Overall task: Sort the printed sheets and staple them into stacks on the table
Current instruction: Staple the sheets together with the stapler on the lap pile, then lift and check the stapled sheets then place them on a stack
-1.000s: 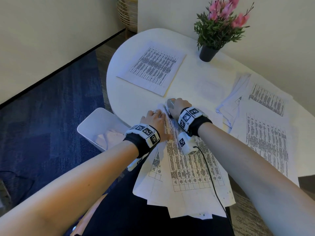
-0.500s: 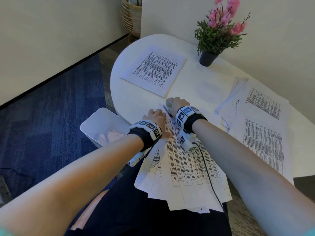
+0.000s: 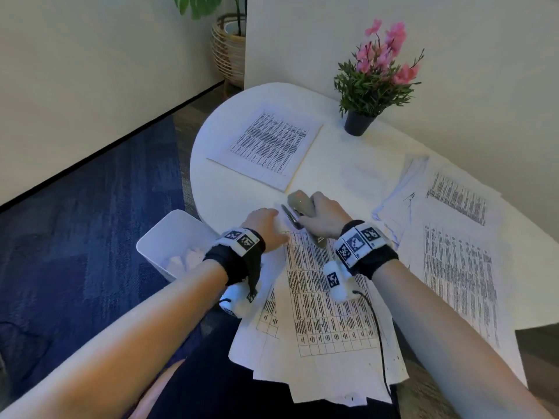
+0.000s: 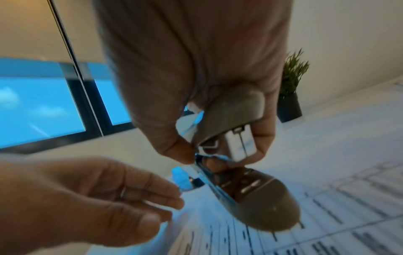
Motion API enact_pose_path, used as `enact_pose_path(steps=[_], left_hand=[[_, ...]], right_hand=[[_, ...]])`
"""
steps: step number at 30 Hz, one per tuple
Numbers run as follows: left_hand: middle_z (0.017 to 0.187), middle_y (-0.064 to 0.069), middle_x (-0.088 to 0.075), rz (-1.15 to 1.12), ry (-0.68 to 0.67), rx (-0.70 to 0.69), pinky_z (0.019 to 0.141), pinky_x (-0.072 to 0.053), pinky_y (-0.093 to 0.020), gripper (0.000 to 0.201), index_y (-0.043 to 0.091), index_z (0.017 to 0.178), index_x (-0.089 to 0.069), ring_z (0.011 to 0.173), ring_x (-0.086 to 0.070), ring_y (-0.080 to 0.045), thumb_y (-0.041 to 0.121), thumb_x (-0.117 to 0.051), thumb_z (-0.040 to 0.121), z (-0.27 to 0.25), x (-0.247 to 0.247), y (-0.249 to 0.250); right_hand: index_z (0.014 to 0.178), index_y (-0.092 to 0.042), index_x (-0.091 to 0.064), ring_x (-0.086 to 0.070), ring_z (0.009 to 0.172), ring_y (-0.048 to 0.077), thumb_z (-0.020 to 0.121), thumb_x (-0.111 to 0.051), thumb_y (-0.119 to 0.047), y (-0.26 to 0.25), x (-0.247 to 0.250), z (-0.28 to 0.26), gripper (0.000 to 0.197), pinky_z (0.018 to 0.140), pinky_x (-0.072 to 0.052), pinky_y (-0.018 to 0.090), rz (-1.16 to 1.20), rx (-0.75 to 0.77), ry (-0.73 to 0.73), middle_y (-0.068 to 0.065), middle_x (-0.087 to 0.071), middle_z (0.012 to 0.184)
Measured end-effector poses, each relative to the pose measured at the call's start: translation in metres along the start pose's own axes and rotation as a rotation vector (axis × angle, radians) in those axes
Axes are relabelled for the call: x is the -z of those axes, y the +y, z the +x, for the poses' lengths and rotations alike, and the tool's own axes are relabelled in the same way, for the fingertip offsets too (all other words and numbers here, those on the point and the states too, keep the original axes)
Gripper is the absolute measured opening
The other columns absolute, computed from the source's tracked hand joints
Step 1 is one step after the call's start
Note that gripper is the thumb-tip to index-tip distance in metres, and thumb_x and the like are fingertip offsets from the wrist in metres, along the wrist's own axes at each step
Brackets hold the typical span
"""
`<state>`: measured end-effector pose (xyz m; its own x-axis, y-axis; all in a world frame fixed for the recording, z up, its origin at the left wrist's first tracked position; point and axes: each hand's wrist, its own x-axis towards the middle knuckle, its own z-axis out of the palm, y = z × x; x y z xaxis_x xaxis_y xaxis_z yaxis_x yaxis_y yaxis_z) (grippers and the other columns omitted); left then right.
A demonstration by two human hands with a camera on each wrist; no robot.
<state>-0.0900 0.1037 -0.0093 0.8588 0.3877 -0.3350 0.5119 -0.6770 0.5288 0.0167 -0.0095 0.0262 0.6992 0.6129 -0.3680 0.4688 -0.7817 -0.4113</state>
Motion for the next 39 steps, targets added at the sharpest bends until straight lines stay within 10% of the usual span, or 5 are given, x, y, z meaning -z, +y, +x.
enact_pose_path(steps=[4, 9, 15, 24, 39], left_hand=[[0.135, -0.004, -0.052, -0.488, -0.068, 0.059, 0.1, -0.045, -0.036, 0.093, 0.01, 0.146, -0.027, 0.113, -0.058, -0.019, 0.034, -0.08, 0.073, -0.001, -0.002, -0.004], [0.1, -0.008, -0.071, -0.667, -0.064, -0.015, 0.085, -0.056, -0.036, 0.049, 0.007, 0.112, -0.06, 0.087, -0.069, -0.019, 0.024, -0.082, 0.072, 0.001, -0.013, 0.003], [0.08, -0.004, -0.075, -0.549, -0.117, -0.041, 0.082, -0.058, -0.035, 0.019, 0.016, 0.086, -0.075, 0.076, -0.072, -0.013, 0.023, -0.083, 0.07, 0.006, -0.011, 0.0], [0.087, -0.014, -0.073, -0.382, -0.316, -0.093, 0.082, -0.058, -0.035, 0.016, -0.001, 0.095, -0.068, 0.079, -0.072, -0.021, 0.012, -0.07, 0.085, 0.009, -0.007, -0.01], [0.062, 0.007, -0.071, -0.882, 0.525, 0.354, 0.068, -0.057, -0.017, 0.011, 0.017, 0.081, -0.07, 0.061, -0.067, -0.002, 0.019, -0.064, 0.09, -0.002, 0.038, -0.172]], right_hand=[[0.116, -0.011, -0.042, -0.055, 0.078, 0.027, 0.085, -0.062, -0.021, 0.01, 0.013, -0.03, 0.038, 0.055, -0.041, 0.027, 0.044, 0.082, 0.02, 0.011, -0.055, 0.1], [0.11, -0.017, -0.053, -0.057, 0.079, 0.029, 0.074, -0.073, -0.018, 0.015, 0.012, -0.041, 0.041, 0.056, -0.046, 0.029, 0.07, 0.137, -0.019, 0.012, -0.054, 0.111], [0.11, -0.014, -0.061, -0.059, 0.081, 0.023, 0.075, -0.071, -0.015, 0.015, 0.002, -0.042, 0.036, 0.06, -0.044, 0.026, 0.072, 0.165, -0.007, 0.008, -0.06, 0.108], [0.114, -0.016, -0.064, -0.052, 0.086, 0.02, 0.079, -0.067, -0.013, 0.017, -0.011, -0.045, 0.036, 0.07, -0.038, 0.025, -0.066, 0.214, -0.035, 0.005, -0.052, 0.101], [0.118, -0.008, -0.061, -0.055, 0.089, 0.028, 0.088, -0.062, -0.024, 0.098, 0.004, -0.022, 0.035, 0.074, -0.041, 0.03, -0.036, -0.106, 0.194, 0.018, -0.058, 0.113]])
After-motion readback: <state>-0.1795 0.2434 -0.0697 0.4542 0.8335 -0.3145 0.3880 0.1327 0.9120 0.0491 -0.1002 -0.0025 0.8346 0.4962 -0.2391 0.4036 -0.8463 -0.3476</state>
